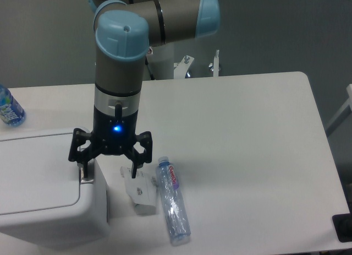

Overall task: Open the trash can
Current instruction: 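Hold the gripper pressed as the lid swings open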

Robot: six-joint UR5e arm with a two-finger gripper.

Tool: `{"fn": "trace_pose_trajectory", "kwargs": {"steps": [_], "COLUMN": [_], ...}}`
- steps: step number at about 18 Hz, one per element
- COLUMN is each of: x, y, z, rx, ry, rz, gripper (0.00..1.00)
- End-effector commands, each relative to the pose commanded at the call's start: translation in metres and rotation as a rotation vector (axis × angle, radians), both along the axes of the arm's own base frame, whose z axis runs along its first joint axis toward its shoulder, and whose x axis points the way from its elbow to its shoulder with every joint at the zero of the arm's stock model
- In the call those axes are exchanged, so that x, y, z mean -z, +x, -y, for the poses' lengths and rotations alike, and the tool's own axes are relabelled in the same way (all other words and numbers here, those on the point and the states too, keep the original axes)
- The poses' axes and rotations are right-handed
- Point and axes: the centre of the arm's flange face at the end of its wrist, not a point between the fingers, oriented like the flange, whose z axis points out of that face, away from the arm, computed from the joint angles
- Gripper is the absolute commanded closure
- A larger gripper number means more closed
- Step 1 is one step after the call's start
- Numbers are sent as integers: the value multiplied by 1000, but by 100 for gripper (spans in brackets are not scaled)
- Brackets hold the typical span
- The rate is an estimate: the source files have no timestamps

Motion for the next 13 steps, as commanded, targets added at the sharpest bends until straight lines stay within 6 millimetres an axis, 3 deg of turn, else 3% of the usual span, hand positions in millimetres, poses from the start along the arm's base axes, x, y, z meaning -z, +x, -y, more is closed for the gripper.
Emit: {"fn": "trace_pose_trajectory", "kwargs": {"steps": [7,10,13], "x": [2,-15,-47], "y": [-1,-2,-9], "z": [-2,1,3], "rx": [2,4,9], "ry": [2,27,86], "rz": [0,-20,-85], "gripper": [0,0,0]}}
